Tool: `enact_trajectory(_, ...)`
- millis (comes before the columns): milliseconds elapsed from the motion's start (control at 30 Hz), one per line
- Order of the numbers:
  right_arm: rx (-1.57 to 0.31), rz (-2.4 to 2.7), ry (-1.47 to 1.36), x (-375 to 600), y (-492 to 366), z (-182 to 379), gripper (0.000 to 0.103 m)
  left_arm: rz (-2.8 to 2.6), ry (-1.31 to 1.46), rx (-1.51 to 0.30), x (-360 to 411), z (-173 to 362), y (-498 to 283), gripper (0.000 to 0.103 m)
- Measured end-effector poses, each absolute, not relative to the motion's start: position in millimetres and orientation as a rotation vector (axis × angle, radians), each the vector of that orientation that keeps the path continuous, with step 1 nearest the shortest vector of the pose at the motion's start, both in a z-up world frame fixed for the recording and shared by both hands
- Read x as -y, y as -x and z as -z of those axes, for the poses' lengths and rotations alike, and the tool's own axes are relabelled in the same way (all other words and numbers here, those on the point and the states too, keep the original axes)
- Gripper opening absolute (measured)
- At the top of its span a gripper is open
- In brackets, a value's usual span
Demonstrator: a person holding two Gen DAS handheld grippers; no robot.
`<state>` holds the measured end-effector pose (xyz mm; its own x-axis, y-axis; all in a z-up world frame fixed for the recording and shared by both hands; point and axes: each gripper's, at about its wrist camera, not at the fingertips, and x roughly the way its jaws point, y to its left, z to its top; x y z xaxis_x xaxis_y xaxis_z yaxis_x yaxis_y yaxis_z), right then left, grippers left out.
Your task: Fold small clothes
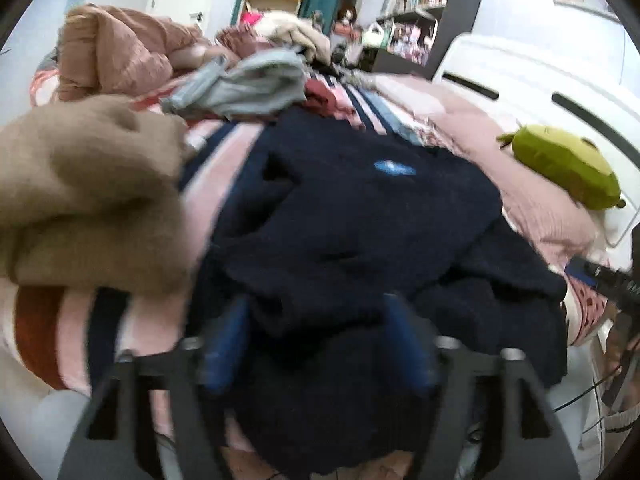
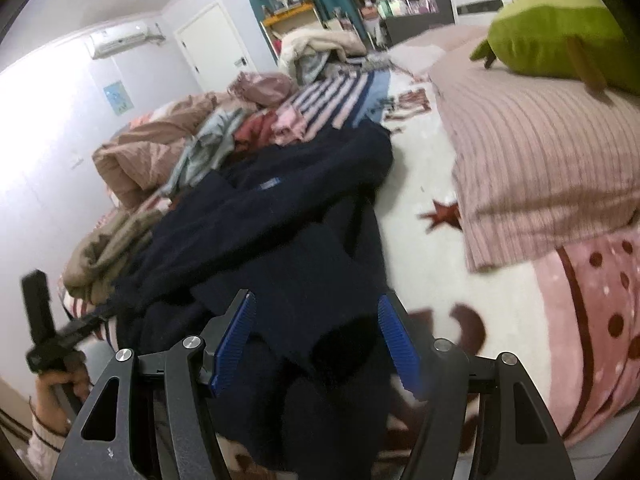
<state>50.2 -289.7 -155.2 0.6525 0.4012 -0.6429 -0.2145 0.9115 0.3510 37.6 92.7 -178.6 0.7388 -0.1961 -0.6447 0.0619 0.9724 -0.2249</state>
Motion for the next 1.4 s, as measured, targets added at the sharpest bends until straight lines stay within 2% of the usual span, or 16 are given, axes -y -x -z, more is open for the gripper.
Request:
enact_trajectory(33, -0.814, -0.363, -0.243, 291, -51, 159, 0.061, 0.148, 0.197, -0.716, -100, 174, -35, 0.084)
enact_trajectory(133, -0.876, -0.406, -0.219, 293, -56, 169, 0.067, 0.244, 0.218, -0.781, -113, 171, -40, 0.097)
enact_trajectory(200, -0.928, -0.449, -0.217, 291, -63, 180, 0.068, 0.283, 0.223, -0.824, -116, 176, -46, 0.097)
enact_trajectory(300, -0.994, -0.476, -0.202, 286, -72, 195, 0.076, 0.265, 0.218, -0.890, -118, 193, -59, 0.097)
enact_trajectory(533, -1.008, -0.629, -0.314, 282, -110, 208, 0.080, 0.299, 0.244, -0.900, -109, 205, -93, 0.096)
enact_trajectory(567, -1.005, -0.639, -0.349, 283, -115, 209, 0.078, 0.301, 0.241, -0.908, -106, 206, -97, 0.092)
enact_trajectory(600, -1.006, -0.653, -0.380, 283, -120, 211, 0.069, 0.294, 0.234, -0.912, -103, 206, -103, 0.089)
enact_trajectory(633, -1.017, -0.664, -0.390, 281, -125, 212, 0.050, 0.288, 0.229, -0.911, -100, 206, -105, 0.078)
enact_trajectory(700, -1.057, -0.651, -0.342, 270, -128, 214, 0.030, 0.279, 0.229, -0.915, -98, 206, -110, 0.066)
enact_trajectory(733, -1.057, -0.649, -0.333, 267, -127, 214, 0.026, 0.273, 0.232, -0.916, -98, 206, -110, 0.048)
enact_trajectory(767, -1.050, -0.656, -0.327, 264, -124, 211, 0.024, 0.280, 0.242, -0.917, -99, 205, -110, 0.020)
enact_trajectory(800, -1.045, -0.664, -0.326, 263, -120, 209, 0.022, 0.300, 0.260, -0.921, -99, 203, -110, 0.016)
enact_trajectory(1000, -0.929, -0.697, -0.361, 264, -101, 178, 0.018, 0.335, 0.211, -0.795, -93, 164, -84, 0.014)
enact_trajectory(1400, -0.760, -0.780, -0.459, 270, -30, 125, 0.017, 0.451, 0.180, -0.618, -100, 93, -8, 0.013)
